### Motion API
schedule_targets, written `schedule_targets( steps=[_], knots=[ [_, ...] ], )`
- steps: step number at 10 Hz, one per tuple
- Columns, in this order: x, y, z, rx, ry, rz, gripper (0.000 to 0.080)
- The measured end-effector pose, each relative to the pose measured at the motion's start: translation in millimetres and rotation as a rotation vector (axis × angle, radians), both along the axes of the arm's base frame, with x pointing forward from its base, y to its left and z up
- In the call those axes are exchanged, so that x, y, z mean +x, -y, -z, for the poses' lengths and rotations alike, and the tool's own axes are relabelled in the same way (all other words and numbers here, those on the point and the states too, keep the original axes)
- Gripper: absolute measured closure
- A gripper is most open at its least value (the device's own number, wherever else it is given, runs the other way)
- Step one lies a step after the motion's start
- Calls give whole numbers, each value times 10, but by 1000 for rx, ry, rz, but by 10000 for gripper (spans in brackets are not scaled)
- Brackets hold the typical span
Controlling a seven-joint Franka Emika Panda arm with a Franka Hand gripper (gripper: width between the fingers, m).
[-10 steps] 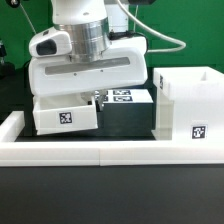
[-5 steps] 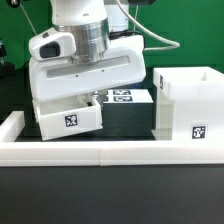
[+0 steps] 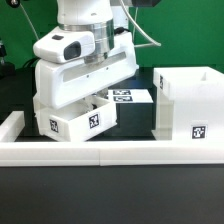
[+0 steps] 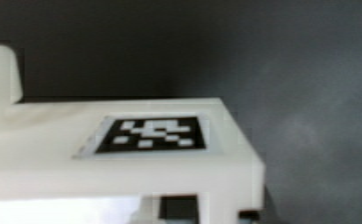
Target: Assemble drawer
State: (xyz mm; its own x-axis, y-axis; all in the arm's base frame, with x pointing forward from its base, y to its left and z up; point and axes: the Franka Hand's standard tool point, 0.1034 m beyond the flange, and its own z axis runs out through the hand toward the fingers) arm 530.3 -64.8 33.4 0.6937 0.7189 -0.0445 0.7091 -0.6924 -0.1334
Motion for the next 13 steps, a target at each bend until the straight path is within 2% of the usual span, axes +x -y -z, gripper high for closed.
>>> schedule_targets(
  steps=[4, 6, 9, 13],
  knots=[
    [-17, 59, 13, 16, 7, -270, 758],
    [-36, 23, 53, 13, 28, -471, 758],
    [-50, 55, 66, 22, 30, -663, 758],
    [-58, 73, 76, 21, 27, -660, 758]
  ],
)
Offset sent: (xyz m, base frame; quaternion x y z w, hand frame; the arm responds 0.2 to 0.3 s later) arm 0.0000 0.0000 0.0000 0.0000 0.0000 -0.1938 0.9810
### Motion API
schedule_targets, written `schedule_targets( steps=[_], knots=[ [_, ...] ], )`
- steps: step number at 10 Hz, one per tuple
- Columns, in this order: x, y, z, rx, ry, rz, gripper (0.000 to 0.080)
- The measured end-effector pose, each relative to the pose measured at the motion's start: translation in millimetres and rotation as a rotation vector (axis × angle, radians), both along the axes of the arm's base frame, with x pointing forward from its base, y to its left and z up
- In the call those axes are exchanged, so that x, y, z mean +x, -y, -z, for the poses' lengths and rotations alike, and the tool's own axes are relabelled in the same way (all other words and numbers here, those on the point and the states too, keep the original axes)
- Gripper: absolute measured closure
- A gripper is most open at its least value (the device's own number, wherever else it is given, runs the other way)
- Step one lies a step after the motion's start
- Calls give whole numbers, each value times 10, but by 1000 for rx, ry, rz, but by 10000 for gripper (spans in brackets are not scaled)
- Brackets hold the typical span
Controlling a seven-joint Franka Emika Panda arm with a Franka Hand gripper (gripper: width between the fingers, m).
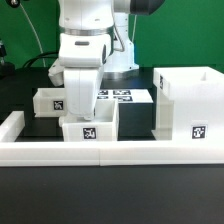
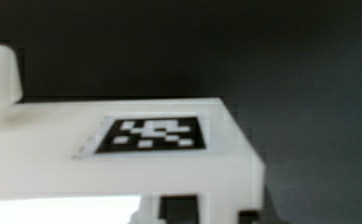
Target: Assemble drawer
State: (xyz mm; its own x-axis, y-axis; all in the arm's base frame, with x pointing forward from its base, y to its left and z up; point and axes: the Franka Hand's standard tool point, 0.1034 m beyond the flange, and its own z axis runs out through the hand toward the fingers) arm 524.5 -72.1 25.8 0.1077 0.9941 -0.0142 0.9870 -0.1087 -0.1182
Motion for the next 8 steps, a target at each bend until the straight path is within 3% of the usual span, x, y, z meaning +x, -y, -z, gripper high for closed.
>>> schedule_targets(
  steps=[3, 8],
  knots=[
    [22, -94, 7, 3, 9, 4, 758],
    [31, -83, 61, -12, 87, -5, 758]
  ],
)
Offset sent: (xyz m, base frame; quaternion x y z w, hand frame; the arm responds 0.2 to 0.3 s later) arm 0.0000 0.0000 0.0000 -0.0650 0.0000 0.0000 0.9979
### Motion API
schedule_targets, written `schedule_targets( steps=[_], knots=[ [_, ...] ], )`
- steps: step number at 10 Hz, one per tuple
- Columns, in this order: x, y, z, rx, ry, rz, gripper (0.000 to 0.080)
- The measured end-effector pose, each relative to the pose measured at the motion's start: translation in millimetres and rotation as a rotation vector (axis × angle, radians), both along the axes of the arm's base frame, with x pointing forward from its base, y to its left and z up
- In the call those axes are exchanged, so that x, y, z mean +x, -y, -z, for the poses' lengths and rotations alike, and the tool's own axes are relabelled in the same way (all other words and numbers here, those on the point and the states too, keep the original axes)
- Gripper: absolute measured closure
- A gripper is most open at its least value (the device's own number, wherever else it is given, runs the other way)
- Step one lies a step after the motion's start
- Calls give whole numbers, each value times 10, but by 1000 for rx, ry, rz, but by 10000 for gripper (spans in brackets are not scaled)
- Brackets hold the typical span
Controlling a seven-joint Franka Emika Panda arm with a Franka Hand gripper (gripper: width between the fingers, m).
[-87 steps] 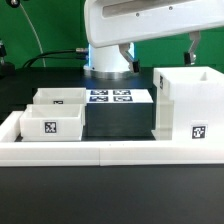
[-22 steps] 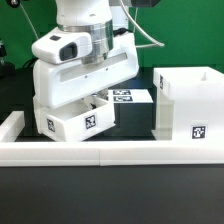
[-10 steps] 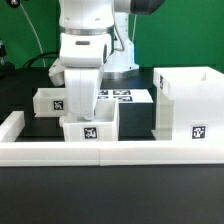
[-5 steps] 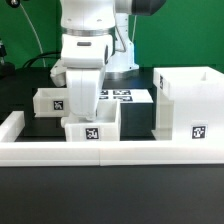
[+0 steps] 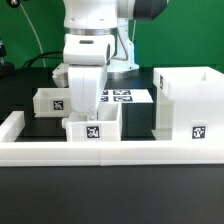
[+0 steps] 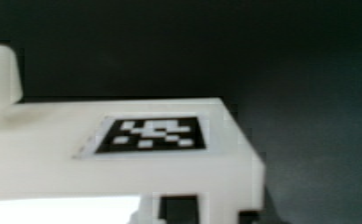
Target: Assemble drawer
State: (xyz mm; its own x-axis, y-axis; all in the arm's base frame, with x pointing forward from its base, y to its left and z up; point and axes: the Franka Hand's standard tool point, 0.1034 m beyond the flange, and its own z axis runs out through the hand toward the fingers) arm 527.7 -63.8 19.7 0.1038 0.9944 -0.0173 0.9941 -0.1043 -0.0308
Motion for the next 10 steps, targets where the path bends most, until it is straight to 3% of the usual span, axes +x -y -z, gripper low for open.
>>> schedule_targets(
  steps=[2, 7, 10],
  knots=[
    [-1, -110, 21, -8, -5, -57, 758],
    [8, -108, 30, -11, 19, -55, 758],
    [68, -335, 19, -1, 25, -50, 758]
  ],
)
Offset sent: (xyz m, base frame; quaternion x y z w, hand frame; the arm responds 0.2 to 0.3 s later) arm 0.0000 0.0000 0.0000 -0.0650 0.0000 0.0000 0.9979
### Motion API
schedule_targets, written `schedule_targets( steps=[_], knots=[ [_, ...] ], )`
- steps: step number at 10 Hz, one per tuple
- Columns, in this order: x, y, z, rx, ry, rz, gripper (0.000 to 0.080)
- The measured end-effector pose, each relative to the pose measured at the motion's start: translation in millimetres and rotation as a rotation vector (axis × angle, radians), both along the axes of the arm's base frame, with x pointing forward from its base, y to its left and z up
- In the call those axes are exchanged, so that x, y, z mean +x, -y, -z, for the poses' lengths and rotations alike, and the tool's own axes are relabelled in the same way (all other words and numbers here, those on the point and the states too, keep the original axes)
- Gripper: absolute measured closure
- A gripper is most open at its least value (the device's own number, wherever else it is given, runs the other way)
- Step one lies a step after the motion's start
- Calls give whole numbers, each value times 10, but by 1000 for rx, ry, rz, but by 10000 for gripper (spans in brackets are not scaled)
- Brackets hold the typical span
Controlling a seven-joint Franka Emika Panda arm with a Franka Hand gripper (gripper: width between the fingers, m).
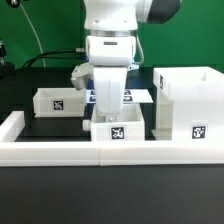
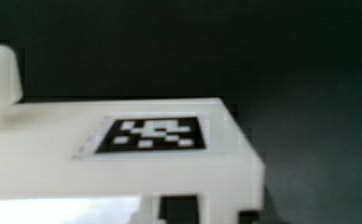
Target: Assemble drawer
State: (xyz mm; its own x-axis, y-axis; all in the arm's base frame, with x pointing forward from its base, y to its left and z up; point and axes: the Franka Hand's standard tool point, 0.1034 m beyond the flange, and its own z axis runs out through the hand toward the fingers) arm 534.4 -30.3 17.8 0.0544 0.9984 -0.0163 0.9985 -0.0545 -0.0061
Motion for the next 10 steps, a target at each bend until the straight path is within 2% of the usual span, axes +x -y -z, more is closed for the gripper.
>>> schedule_targets(
  steps=[3, 8, 10],
  knots=[
    [48, -117, 38, 7, -2, -14, 758],
    [31, -86, 49, 7, -5, -5, 758],
    [68, -176, 45, -4, 1, -37, 758]
  ],
)
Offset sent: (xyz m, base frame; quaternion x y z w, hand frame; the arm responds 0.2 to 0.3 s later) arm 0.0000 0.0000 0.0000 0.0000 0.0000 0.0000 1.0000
